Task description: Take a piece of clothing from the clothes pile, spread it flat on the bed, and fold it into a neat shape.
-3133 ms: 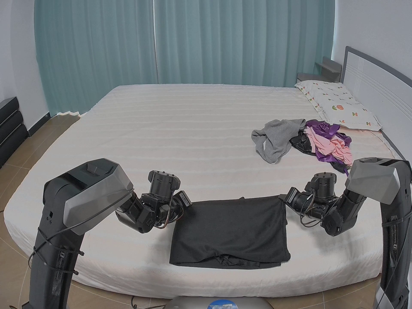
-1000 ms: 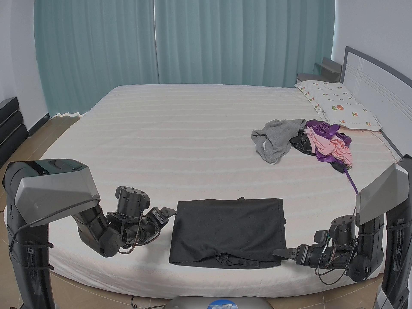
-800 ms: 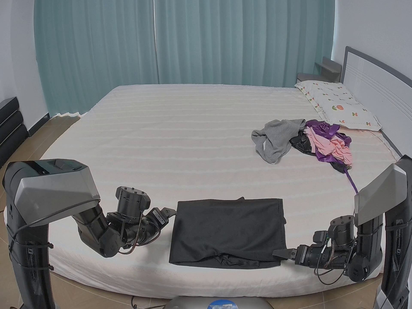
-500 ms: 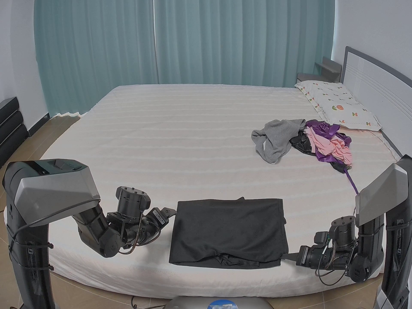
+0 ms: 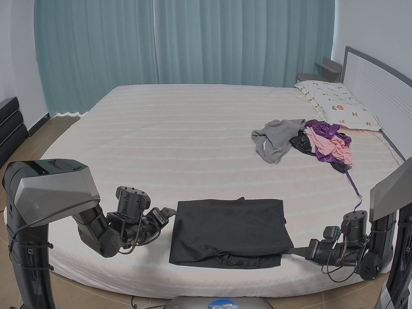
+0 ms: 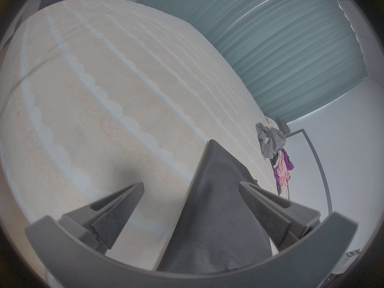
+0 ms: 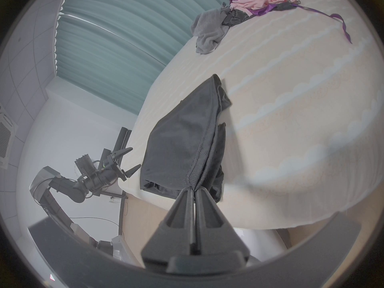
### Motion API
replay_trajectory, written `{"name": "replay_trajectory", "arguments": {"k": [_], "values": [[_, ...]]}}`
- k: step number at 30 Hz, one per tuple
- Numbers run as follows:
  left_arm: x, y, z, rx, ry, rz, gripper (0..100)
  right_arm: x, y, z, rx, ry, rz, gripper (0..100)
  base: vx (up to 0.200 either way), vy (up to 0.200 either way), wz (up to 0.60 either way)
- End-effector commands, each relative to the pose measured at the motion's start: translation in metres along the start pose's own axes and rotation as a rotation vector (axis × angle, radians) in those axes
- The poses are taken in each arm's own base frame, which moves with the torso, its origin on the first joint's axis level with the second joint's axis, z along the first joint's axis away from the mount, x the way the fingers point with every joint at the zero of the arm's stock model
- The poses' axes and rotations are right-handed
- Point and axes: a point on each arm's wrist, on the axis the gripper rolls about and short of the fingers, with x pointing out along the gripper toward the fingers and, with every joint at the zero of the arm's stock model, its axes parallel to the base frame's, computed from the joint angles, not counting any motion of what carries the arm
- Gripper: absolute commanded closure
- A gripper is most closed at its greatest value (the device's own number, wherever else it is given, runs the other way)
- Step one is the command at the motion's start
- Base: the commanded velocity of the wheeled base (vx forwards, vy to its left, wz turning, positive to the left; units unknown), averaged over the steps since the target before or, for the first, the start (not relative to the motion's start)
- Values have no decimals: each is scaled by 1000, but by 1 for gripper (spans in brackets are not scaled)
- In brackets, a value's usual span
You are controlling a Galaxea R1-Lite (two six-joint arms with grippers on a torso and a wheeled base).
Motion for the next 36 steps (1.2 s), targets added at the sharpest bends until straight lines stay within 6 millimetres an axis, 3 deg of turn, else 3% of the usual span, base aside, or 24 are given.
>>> {"name": "replay_trajectory", "arguments": {"k": [1,13,28,29,36], "values": [[0,0,0,0,0,0,0,-11,3,10,-6,-63,24,100,0,0,0],[0,0,0,-3,-1,1,0,-17,0,3,-6,-19,22,100,0,0,0],[0,0,0,-1,-1,1,0,-3,-22,-11,-77,72,-65,100,0,0,0],[0,0,0,0,0,0,0,-2,-24,-12,-87,78,-71,0,0,0,0],[0,0,0,0,0,-1,0,1,-26,-6,-139,37,-87,0,0,0,0]]}}
